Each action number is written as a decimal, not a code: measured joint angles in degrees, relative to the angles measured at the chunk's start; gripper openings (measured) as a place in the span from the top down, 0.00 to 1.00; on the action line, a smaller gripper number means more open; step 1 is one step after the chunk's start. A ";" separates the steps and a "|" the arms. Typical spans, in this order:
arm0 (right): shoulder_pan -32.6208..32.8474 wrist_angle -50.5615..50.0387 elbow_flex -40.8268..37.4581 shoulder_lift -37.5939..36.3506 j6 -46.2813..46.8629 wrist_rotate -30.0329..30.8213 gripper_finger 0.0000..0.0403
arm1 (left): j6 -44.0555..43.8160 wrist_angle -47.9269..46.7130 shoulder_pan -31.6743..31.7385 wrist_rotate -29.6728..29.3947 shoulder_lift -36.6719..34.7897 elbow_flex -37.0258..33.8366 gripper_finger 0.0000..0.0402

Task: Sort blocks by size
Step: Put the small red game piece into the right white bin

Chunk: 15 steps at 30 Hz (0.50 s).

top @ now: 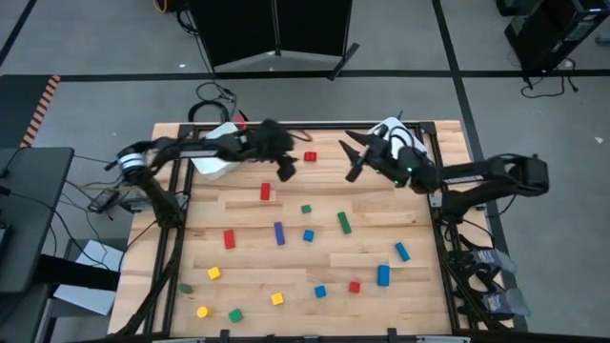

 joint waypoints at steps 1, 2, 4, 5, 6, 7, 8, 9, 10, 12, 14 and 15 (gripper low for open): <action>0.41 -0.18 -0.88 -1.04 0.00 -0.01 0.56 | 1.54 -1.84 0.05 0.07 2.28 2.84 0.44; 0.79 -0.18 -1.46 -1.86 0.02 0.01 0.56 | 3.12 -3.97 0.16 0.13 4.48 5.93 0.42; 1.72 -0.16 -2.69 -3.41 0.00 0.01 0.56 | 6.34 -8.91 0.47 0.17 8.65 11.75 0.37; 2.16 -0.11 -3.02 -3.84 0.00 -0.01 0.56 | 7.83 -11.66 0.60 0.19 10.73 14.83 0.34; 2.60 -0.13 -3.43 -4.28 0.00 -0.01 0.56 | 9.39 -14.38 0.79 0.16 12.65 17.60 0.31; 3.10 -0.13 -3.94 -4.58 -0.02 -0.01 0.56 | 10.86 -17.25 0.84 0.16 14.66 20.25 0.29; 3.51 -0.17 -4.33 -4.89 -0.15 -0.01 0.56 | 11.98 -18.96 0.90 0.19 16.55 22.66 0.27; 3.91 -0.17 -4.74 -5.12 -0.35 -0.01 0.56 | 13.01 -20.30 1.02 0.22 18.42 24.99 0.25; 4.42 -0.12 -5.12 -5.23 -0.53 -0.01 0.56 | 13.65 -21.93 1.09 0.22 20.12 27.05 0.24; 5.18 -0.27 -5.74 -5.41 -1.46 0.10 0.56 | 15.21 -24.62 1.22 0.61 23.20 30.86 0.23; 6.02 -0.27 -5.91 -5.42 -2.53 1.00 0.56 | 16.82 -26.81 1.34 0.76 25.77 33.71 0.23; 6.36 -0.26 -5.91 -5.44 -2.92 1.62 0.56 | 17.42 -27.68 1.46 0.78 26.87 34.75 0.22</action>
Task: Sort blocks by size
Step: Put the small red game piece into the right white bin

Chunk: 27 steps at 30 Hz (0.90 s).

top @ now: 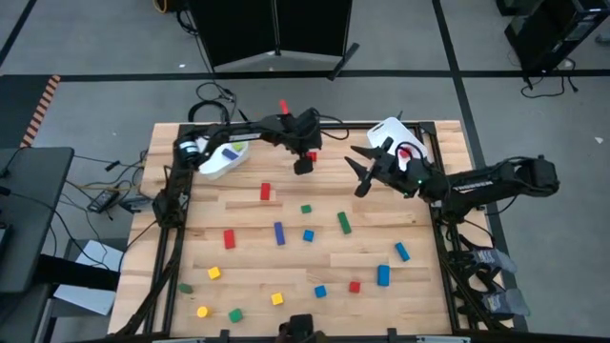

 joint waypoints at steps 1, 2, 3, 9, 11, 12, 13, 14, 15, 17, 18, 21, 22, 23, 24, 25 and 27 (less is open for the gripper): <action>0.35 0.06 0.00 -0.10 -0.37 0.29 0.56 | 0.38 -0.53 0.07 0.03 0.91 0.73 0.22; 0.62 0.05 0.00 -0.21 -0.90 0.63 0.56 | 0.51 -0.59 0.21 0.02 1.57 1.17 0.22; 0.90 0.15 0.00 -0.29 -1.46 0.94 0.56 | 0.57 -0.56 0.42 0.04 1.96 1.35 0.22; 1.86 0.60 0.00 -0.42 -3.05 1.22 0.56 | 3.32 0.40 2.14 2.25 3.46 1.50 0.22; 1.86 0.60 0.00 -0.42 -3.07 1.22 0.56 | 3.46 1.58 2.67 2.42 4.00 1.50 0.22; 1.86 0.64 0.00 -0.42 -3.07 1.22 0.56 | 3.46 2.00 2.92 2.89 4.13 1.50 0.22; 1.86 0.71 0.00 -0.42 -3.06 1.22 0.56 | 3.48 1.93 3.23 3.75 4.17 1.50 0.22; 1.86 0.79 0.00 -0.42 -3.05 1.22 0.56 | 3.51 2.20 3.48 4.72 4.31 1.50 0.22; 1.86 0.80 0.00 -0.42 -3.06 1.23 0.56 | 3.51 2.90 3.59 5.75 4.51 1.52 0.22; 1.86 0.84 0.00 -0.42 -3.06 1.24 0.56 | 3.46 2.78 3.88 7.63 4.71 1.55 0.22; 1.86 0.96 0.00 -0.42 -3.05 1.24 0.56 | 3.44 2.53 3.91 8.07 4.90 1.52 0.22; 1.86 0.97 0.00 -0.42 -3.06 1.24 0.56 | 3.33 3.11 3.88 9.02 5.77 1.54 0.23; 1.86 0.97 0.00 -0.42 -3.05 1.22 0.56 | 3.32 3.03 3.88 9.47 6.26 1.52 0.24; 1.86 0.97 0.02 -0.42 -3.05 1.24 0.56 | 3.23 3.46 3.87 9.70 6.59 1.52 0.25; 1.86 0.97 0.02 -0.42 -3.05 1.24 0.56 | 3.11 3.51 3.84 9.71 7.16 1.52 0.26; 1.86 0.97 0.02 -0.42 -3.05 1.24 0.56 | 2.77 3.66 3.86 9.79 7.28 1.59 0.28; 1.86 0.97 0.02 -0.42 -3.07 1.24 0.56 | 1.58 4.05 3.90 9.99 7.35 1.59 0.31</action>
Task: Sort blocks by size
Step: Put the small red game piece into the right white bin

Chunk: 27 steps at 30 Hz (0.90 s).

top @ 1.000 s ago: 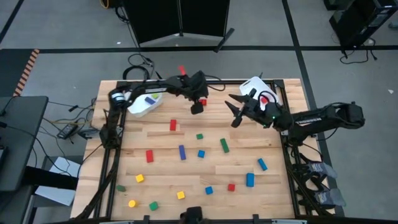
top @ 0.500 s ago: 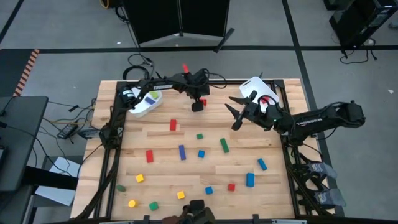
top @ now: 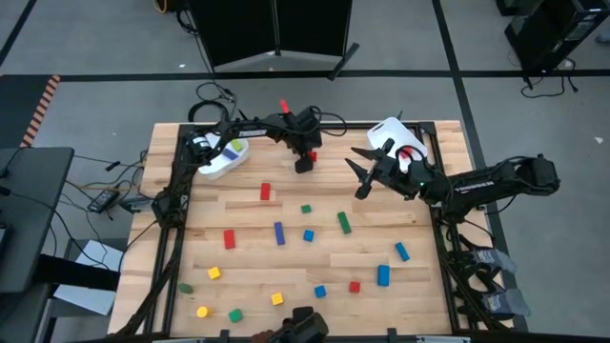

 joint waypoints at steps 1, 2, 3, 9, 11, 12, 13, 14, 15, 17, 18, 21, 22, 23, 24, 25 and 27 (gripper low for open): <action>0.00 0.00 0.00 0.00 0.02 0.00 0.56 | -0.94 0.30 0.00 0.01 0.00 0.00 0.33; 0.00 0.00 0.00 0.00 0.01 0.00 0.56 | -1.93 0.80 0.00 -0.07 0.00 0.00 0.36; 0.00 0.00 0.00 0.00 0.02 0.00 0.56 | -3.00 1.05 0.00 -0.23 0.00 0.00 0.39; 0.07 2.05 0.00 -0.02 0.12 0.00 0.56 | -7.10 1.02 0.11 -0.78 0.00 0.15 0.64; 0.48 3.67 0.02 -0.40 0.42 0.00 0.56 | -9.07 0.80 0.07 -1.07 0.00 0.51 0.64; 0.84 4.47 0.04 -0.82 0.42 0.00 0.56 | -9.34 0.13 0.05 -1.19 0.05 0.98 0.64; 1.37 4.99 0.04 -1.38 0.33 0.00 0.56 | -10.35 -0.63 0.05 -1.13 0.12 1.59 0.64; 1.82 5.40 0.06 -1.99 0.14 -0.02 0.56 | -11.72 -0.94 0.03 -0.98 0.19 2.36 0.64; 2.34 5.27 0.07 -2.70 -0.04 -0.02 0.56 | -12.60 -0.99 -0.01 -0.96 0.22 3.32 0.64; 3.29 5.15 0.07 -4.37 -0.37 -0.02 0.56 | -13.64 -0.80 -0.29 -0.51 0.22 5.92 0.64; 3.75 5.18 0.07 -5.34 -0.71 -0.02 0.56 | -13.89 -0.50 -0.44 0.03 0.22 7.63 0.64; 4.96 5.18 0.07 -8.40 -2.54 -0.02 0.56 | -15.72 3.38 -1.51 1.86 0.21 12.15 0.64; 5.32 5.21 0.07 -9.42 -3.14 -0.02 0.56 | -16.69 5.44 -1.87 2.24 0.20 13.33 0.64; 5.65 5.37 0.07 -10.45 -3.72 -0.02 0.56 | -17.75 7.26 -2.22 2.52 0.20 14.35 0.64; 5.85 5.55 0.07 -11.38 -4.17 -0.02 0.56 | -18.77 9.25 -2.54 2.73 0.20 15.20 0.64; 6.02 5.61 0.07 -12.25 -4.36 -0.04 0.56 | -20.00 11.34 -2.86 2.81 0.33 15.88 0.64; 6.22 5.62 0.07 -13.82 -4.48 -0.36 0.56 | -23.02 14.64 -3.17 3.19 1.42 17.94 0.64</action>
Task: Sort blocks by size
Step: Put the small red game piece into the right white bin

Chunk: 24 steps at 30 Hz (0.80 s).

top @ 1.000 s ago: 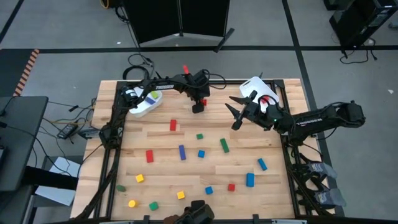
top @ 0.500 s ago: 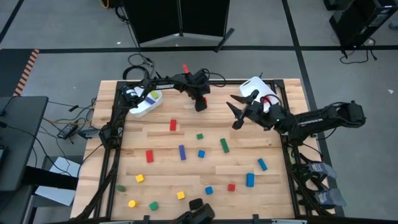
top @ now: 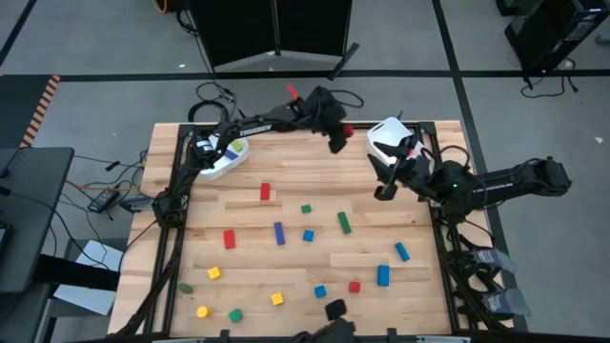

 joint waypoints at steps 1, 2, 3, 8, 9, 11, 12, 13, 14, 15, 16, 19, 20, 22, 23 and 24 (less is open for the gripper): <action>0.15 0.02 0.00 -0.54 -0.02 -0.19 0.56 | -1.41 0.46 -0.02 0.33 1.09 1.26 0.64; 0.27 0.04 0.00 -0.99 0.00 -0.59 0.56 | -2.89 1.06 0.01 0.54 2.56 3.00 0.64; 0.39 -0.01 0.00 -1.34 -0.02 -1.08 0.56 | -4.42 1.32 0.01 0.68 4.11 4.78 0.64; 1.71 -0.04 0.00 -1.64 0.00 -2.92 0.56 | -11.94 1.21 0.05 5.40 13.15 16.63 0.64; 1.91 0.00 0.00 -1.64 0.00 -2.94 0.56 | -13.39 1.50 0.05 6.83 14.85 18.75 0.64; 2.36 -0.04 0.00 -1.74 -0.02 -2.94 0.56 | -17.20 7.96 -0.20 8.79 15.94 17.52 0.64; 2.52 -0.08 0.00 -1.85 -0.02 -2.94 0.56 | -19.14 9.15 -0.23 9.19 16.18 16.95 0.64; 2.68 0.04 0.00 -1.89 -0.02 -2.95 0.56 | -20.02 10.20 -0.29 9.15 16.62 16.78 0.64; 2.80 0.04 0.00 -1.93 -0.03 -2.94 0.56 | -20.47 12.09 -0.33 9.06 17.13 16.77 0.64; 2.81 0.01 0.00 -1.94 -0.21 -2.96 0.56 | -21.30 12.87 -0.33 9.33 17.25 16.75 0.64; 2.81 -0.06 0.00 -1.85 -0.51 -2.96 0.56 | -22.13 13.47 -0.28 9.70 17.31 16.74 0.64; 2.81 -0.04 0.00 -1.81 -1.01 -2.92 0.56 | -24.36 18.71 -0.66 9.60 18.13 16.80 0.64; 2.81 -0.04 0.00 -1.81 -1.04 -2.92 0.56 | -25.52 20.20 -0.91 9.40 18.30 16.79 0.64; 2.81 0.01 0.00 -1.81 -1.05 -2.92 0.56 | -26.46 24.83 -1.69 7.64 19.19 16.80 0.64; 2.81 -0.02 0.00 -1.81 -1.05 -2.95 0.56 | -27.28 26.28 -1.90 7.25 19.35 16.79 0.64; 2.81 -0.02 0.00 -1.81 -1.05 -2.97 0.56 | -27.99 27.64 -2.22 6.80 19.71 16.77 0.64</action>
